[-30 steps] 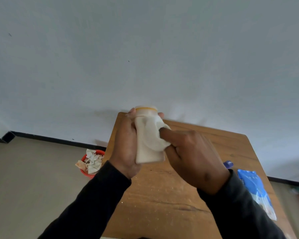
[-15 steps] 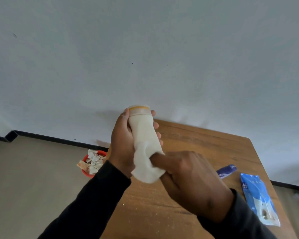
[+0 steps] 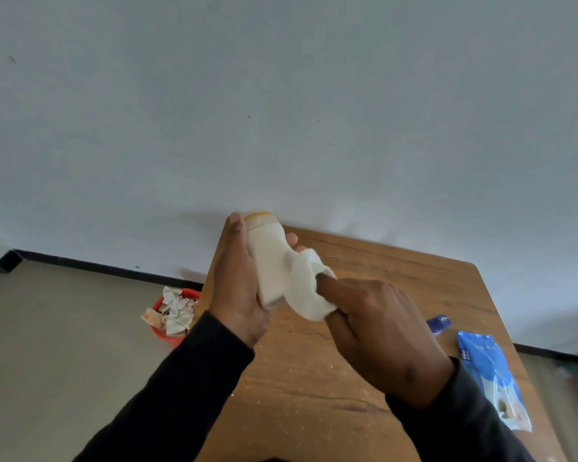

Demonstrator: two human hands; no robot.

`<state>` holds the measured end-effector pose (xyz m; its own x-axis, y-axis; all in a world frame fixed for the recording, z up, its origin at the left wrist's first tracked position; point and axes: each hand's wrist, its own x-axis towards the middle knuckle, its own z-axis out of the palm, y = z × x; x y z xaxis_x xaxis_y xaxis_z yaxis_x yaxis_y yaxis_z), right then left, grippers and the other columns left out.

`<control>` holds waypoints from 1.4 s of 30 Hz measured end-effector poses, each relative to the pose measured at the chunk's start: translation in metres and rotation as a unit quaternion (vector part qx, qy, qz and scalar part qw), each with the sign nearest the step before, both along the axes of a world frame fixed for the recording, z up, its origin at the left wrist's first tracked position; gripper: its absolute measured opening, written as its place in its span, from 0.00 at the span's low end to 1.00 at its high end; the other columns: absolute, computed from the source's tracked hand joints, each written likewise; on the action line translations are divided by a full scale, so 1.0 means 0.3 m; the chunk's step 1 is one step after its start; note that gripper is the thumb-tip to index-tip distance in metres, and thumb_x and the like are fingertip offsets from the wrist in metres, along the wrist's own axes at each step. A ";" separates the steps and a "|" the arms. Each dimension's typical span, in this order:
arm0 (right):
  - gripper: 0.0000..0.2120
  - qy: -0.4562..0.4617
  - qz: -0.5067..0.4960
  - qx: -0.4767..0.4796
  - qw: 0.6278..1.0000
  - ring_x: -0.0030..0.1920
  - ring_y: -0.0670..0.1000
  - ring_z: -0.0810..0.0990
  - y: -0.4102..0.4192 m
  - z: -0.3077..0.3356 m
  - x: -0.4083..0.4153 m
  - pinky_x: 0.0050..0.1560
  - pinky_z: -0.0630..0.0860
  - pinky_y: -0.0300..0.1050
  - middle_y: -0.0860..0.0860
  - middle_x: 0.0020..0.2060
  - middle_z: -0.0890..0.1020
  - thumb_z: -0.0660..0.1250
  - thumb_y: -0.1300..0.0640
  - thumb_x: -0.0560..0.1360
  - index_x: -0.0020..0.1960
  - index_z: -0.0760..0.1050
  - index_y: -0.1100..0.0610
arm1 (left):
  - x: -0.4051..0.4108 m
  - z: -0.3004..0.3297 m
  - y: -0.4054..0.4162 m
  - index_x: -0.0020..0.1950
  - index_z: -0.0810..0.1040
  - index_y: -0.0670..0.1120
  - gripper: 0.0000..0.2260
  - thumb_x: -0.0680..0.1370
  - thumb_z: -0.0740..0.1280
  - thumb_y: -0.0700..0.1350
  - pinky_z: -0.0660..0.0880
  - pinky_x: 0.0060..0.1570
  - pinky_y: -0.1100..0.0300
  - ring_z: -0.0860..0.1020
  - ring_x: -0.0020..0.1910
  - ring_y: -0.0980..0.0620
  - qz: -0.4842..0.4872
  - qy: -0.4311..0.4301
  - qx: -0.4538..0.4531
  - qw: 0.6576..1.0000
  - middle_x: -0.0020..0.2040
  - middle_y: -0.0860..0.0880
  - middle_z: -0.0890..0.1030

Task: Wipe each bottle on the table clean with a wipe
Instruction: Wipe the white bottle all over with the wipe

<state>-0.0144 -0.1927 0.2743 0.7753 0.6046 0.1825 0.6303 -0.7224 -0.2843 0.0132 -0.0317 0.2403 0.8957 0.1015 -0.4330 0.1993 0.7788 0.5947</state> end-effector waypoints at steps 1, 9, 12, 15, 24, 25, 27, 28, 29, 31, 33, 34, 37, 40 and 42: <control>0.04 0.015 0.009 0.009 1.000 0.27 0.50 0.70 -0.010 -0.005 -0.007 0.26 0.69 0.50 0.45 0.30 0.74 0.57 0.54 0.75 0.48 0.68 0.47 | -0.001 -0.002 0.006 0.67 0.75 0.44 0.27 0.81 0.57 0.65 0.82 0.40 0.49 0.84 0.40 0.44 -0.007 -0.002 -0.001 1.000 0.45 0.41 0.84; 0.04 0.016 0.001 0.047 0.999 0.27 0.51 0.70 -0.007 -0.010 0.049 0.26 0.67 0.50 0.45 0.29 0.73 0.55 0.53 0.75 0.43 0.63 0.45 | -0.024 -0.027 -0.010 0.56 0.80 0.46 0.21 0.82 0.58 0.60 0.81 0.36 0.57 0.83 0.37 0.50 -0.110 -0.001 0.052 0.993 0.41 0.45 0.84; 0.06 0.005 -0.006 0.034 0.999 0.26 0.52 0.70 0.008 -0.005 0.051 0.26 0.67 0.49 0.45 0.28 0.73 0.53 0.53 0.75 0.43 0.58 0.42 | -0.024 -0.028 -0.013 0.52 0.80 0.47 0.19 0.83 0.58 0.60 0.80 0.32 0.59 0.83 0.35 0.51 -0.103 -0.003 0.058 0.993 0.38 0.47 0.83; 0.02 0.044 0.027 0.053 0.997 0.27 0.50 0.70 0.004 -0.027 -0.004 0.28 0.69 0.50 0.45 0.29 0.74 0.57 0.54 0.76 0.46 0.67 0.47 | -0.021 -0.040 0.012 0.56 0.81 0.46 0.23 0.82 0.58 0.63 0.79 0.36 0.55 0.83 0.36 0.51 -0.109 -0.009 0.071 0.992 0.40 0.47 0.83; 0.06 -0.017 -0.047 0.044 0.998 0.25 0.49 0.70 -0.003 0.003 0.105 0.24 0.67 0.45 0.45 0.26 0.72 0.55 0.55 0.76 0.46 0.69 0.45 | -0.047 -0.008 -0.034 0.55 0.79 0.46 0.19 0.82 0.58 0.59 0.76 0.25 0.61 0.78 0.28 0.50 -0.150 -0.031 0.076 0.985 0.35 0.44 0.82; 0.06 -0.016 -0.047 0.049 0.998 0.24 0.48 0.70 -0.001 0.004 0.106 0.24 0.67 0.45 0.46 0.26 0.72 0.56 0.55 0.76 0.46 0.69 0.45 | -0.047 -0.008 -0.033 0.54 0.79 0.46 0.19 0.83 0.57 0.59 0.76 0.25 0.61 0.78 0.28 0.50 -0.149 -0.035 0.078 0.985 0.35 0.44 0.82; 0.06 -0.013 -0.030 0.063 0.997 0.24 0.48 0.68 0.009 -0.002 0.084 0.24 0.63 0.42 0.44 0.25 0.70 0.56 0.54 0.76 0.44 0.65 0.43 | -0.044 -0.016 -0.019 0.53 0.81 0.47 0.19 0.82 0.58 0.59 0.76 0.26 0.60 0.80 0.29 0.50 -0.136 -0.043 0.084 0.986 0.36 0.45 0.83; 0.07 -0.003 -0.018 0.070 0.997 0.25 0.48 0.66 0.016 -0.005 0.065 0.25 0.62 0.41 0.42 0.25 0.69 0.55 0.54 0.75 0.43 0.62 0.41 | -0.040 -0.021 -0.012 0.54 0.81 0.47 0.19 0.82 0.58 0.59 0.78 0.28 0.59 0.81 0.32 0.50 -0.131 -0.042 0.084 0.987 0.38 0.45 0.83; 0.09 0.010 -0.005 0.076 0.997 0.25 0.48 0.65 0.023 -0.009 0.047 0.26 0.61 0.41 0.41 0.25 0.67 0.55 0.54 0.75 0.43 0.60 0.40 | -0.037 -0.025 -0.004 0.56 0.81 0.46 0.21 0.81 0.58 0.60 0.79 0.32 0.58 0.82 0.34 0.50 -0.130 -0.041 0.081 0.987 0.40 0.45 0.83; 0.08 0.027 0.011 0.075 0.997 0.26 0.50 0.65 0.031 -0.020 0.025 0.25 0.61 0.43 0.41 0.26 0.66 0.55 0.54 0.74 0.42 0.58 0.41 | -0.031 -0.027 0.004 0.59 0.81 0.40 0.27 0.80 0.58 0.62 0.80 0.36 0.58 0.82 0.36 0.51 -0.138 -0.044 0.060 0.988 0.40 0.45 0.82; 0.03 0.029 0.008 0.060 0.998 0.26 0.50 0.66 0.036 -0.025 0.032 0.25 0.61 0.44 0.43 0.27 0.68 0.55 0.53 0.74 0.43 0.65 0.46 | -0.030 -0.021 0.002 0.59 0.78 0.38 0.31 0.79 0.57 0.65 0.77 0.31 0.60 0.79 0.33 0.51 -0.154 -0.067 0.041 0.985 0.37 0.46 0.80; 0.04 0.024 0.001 0.056 0.998 0.26 0.50 0.67 0.041 -0.021 0.042 0.25 0.61 0.42 0.43 0.28 0.70 0.55 0.53 0.74 0.44 0.68 0.47 | -0.030 -0.016 -0.004 0.59 0.77 0.40 0.31 0.77 0.57 0.67 0.74 0.28 0.60 0.78 0.32 0.51 -0.162 -0.083 0.043 0.982 0.36 0.46 0.78; 0.04 -0.001 -0.032 0.058 0.998 0.25 0.49 0.68 0.050 -0.014 0.077 0.25 0.64 0.45 0.44 0.27 0.72 0.54 0.53 0.74 0.43 0.67 0.47 | -0.030 -0.008 -0.017 0.50 0.84 0.46 0.24 0.75 0.62 0.65 0.67 0.26 0.60 0.73 0.28 0.51 -0.170 -0.109 0.068 0.977 0.36 0.46 0.78; 0.03 -0.012 -0.061 0.041 0.997 0.25 0.53 0.69 0.031 -0.022 0.078 0.25 0.67 0.49 0.46 0.26 0.71 0.57 0.55 0.75 0.43 0.67 0.49 | -0.032 0.004 -0.006 0.45 0.86 0.49 0.12 0.76 0.67 0.55 0.66 0.26 0.61 0.72 0.27 0.51 -0.158 -0.113 0.051 0.980 0.37 0.46 0.79; 0.04 0.037 -0.038 0.036 0.998 0.25 0.50 0.70 0.021 -0.033 0.051 0.26 0.68 0.50 0.47 0.27 0.73 0.58 0.55 0.77 0.47 0.71 0.49 | -0.033 0.010 0.011 0.50 0.81 0.46 0.11 0.74 0.67 0.52 0.68 0.27 0.60 0.75 0.30 0.50 -0.149 -0.119 0.037 0.981 0.37 0.47 0.80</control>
<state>0.0011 -0.1865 0.2645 0.8318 0.5301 0.1648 0.5494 -0.7437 -0.3807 0.0033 -0.0284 0.2433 0.9652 -0.1567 -0.2096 0.2602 0.6595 0.7052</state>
